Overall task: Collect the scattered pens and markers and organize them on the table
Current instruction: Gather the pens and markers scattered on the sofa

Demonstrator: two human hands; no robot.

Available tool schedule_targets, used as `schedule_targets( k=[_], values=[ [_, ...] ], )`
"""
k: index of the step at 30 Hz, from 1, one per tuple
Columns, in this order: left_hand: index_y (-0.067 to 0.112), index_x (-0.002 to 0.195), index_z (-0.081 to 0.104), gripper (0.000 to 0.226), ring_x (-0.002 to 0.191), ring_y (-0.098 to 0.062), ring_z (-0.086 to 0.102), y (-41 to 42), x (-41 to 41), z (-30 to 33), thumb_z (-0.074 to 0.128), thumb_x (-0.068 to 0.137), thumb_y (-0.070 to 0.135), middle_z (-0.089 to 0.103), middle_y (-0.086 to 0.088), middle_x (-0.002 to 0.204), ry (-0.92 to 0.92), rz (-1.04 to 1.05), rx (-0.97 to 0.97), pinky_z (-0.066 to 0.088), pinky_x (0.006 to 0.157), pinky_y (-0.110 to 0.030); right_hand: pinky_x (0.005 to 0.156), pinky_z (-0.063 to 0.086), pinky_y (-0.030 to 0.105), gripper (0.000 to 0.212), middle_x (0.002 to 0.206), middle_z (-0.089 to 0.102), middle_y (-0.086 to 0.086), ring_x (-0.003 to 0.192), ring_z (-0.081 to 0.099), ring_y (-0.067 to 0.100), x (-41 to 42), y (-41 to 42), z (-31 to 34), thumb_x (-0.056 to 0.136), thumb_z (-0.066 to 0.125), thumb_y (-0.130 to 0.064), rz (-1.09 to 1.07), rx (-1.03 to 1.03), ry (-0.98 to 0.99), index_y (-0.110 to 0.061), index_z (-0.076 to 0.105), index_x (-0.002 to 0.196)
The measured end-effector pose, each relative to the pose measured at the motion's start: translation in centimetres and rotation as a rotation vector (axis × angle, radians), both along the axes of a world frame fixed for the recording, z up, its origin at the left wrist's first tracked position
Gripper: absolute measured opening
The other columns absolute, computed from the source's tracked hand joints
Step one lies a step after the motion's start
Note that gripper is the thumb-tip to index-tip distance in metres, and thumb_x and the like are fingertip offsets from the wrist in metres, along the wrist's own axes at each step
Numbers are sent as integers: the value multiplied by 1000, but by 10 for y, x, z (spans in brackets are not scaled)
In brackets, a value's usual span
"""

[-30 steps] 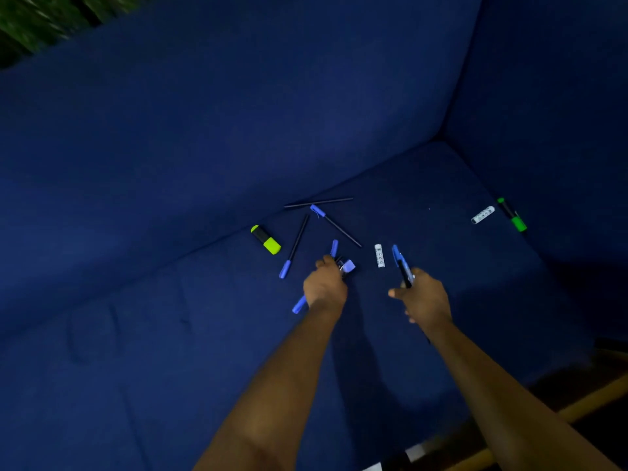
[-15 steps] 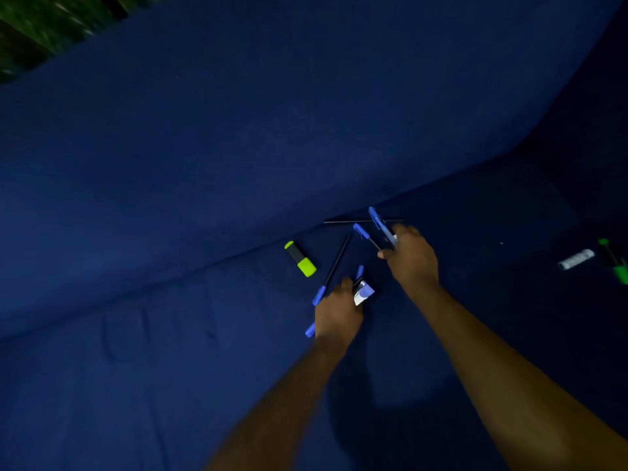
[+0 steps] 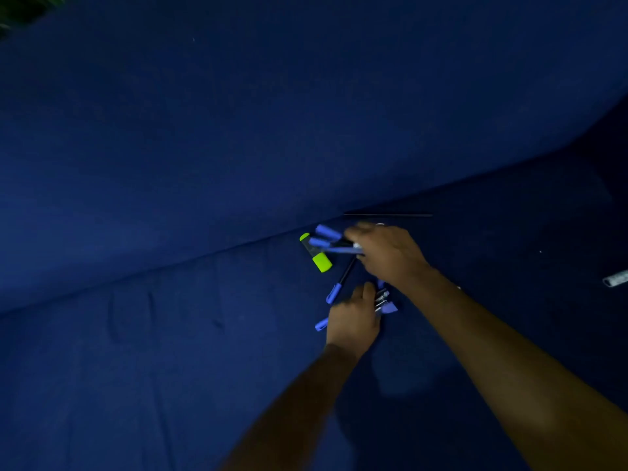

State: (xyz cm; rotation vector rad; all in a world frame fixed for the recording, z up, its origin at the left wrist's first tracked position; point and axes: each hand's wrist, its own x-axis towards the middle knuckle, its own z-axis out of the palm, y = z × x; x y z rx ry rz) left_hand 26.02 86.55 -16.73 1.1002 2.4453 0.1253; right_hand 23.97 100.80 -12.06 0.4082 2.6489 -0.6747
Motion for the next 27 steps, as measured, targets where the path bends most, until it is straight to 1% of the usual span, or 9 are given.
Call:
schedule_targets(
  k=[3, 7, 9, 10, 12, 13, 19, 24, 27],
  values=[
    [18, 79, 61, 48, 35, -10, 50, -1, 4, -7, 84, 37, 19, 60, 5, 59, 35, -67, 0, 27, 31, -15, 79, 44, 34, 34, 121, 53, 5, 111, 56, 27, -9, -16, -5, 88, 53, -4, 238, -18, -186, -16, 53, 120],
    [21, 44, 55, 33, 30, -7, 45, -1, 6, -13, 85, 30, 20, 51, 2, 40, 79, -126, -27, 24, 31, -12, 80, 45, 36, 39, 127, 50, 7, 114, 54, 28, 1, -36, -20, 91, 49, -4, 195, 47, -235, -14, 47, 129],
    [21, 49, 58, 21, 33, -9, 48, -3, 6, -17, 77, 40, 19, 54, 2, 44, 87, -111, 34, 27, 33, -13, 79, 45, 36, 34, 128, 51, 7, 114, 54, 28, 4, -35, -22, 92, 47, -4, 158, 70, -231, -11, 49, 126],
    [20, 60, 61, 12, 35, -11, 50, -5, 6, -20, 66, 49, 19, 58, 2, 51, 98, -118, 76, 29, 34, -14, 79, 45, 36, 33, 127, 51, 7, 113, 54, 28, 5, -31, -21, 92, 48, -5, 145, 69, -229, -10, 50, 124],
    [19, 82, 52, 23, 41, -12, 53, -8, 6, -27, 44, 60, 18, 61, 3, 62, 114, -100, 145, 34, 36, -18, 77, 46, 35, 30, 125, 53, 7, 110, 57, 28, 8, -17, -17, 91, 50, -10, 100, 90, -179, -11, 49, 121],
    [19, 83, 44, 22, 43, -13, 54, -8, 4, -28, 39, 62, 18, 60, 4, 64, 107, -66, 152, 35, 36, -19, 75, 47, 35, 30, 124, 53, 7, 108, 58, 28, 9, -9, -14, 91, 51, -12, 68, 120, -141, -11, 49, 120],
    [19, 79, 34, 13, 43, -15, 53, -10, -3, -35, 40, 67, 16, 57, 3, 64, 69, 42, 236, 35, 37, -21, 60, 38, 34, 36, 133, 41, 12, 95, 58, 30, -7, 40, -7, 89, 58, -10, -69, 300, 8, -7, 47, 124],
    [20, 80, 35, 15, 44, -15, 54, -13, -7, -38, 40, 66, 18, 58, 4, 65, 104, 43, 259, 35, 36, -21, 63, 40, 34, 48, 126, 49, 10, 100, 60, 31, -13, 43, -28, 91, 52, -3, -39, 267, -63, -14, 40, 136],
    [20, 81, 36, 15, 44, -14, 54, -15, -7, -41, 40, 67, 18, 59, 4, 66, 131, 30, 276, 35, 37, -21, 65, 42, 36, 58, 137, 40, 14, 101, 62, 33, -5, 33, -39, 93, 51, -4, -123, 229, -134, -16, 29, 145]
  ],
)
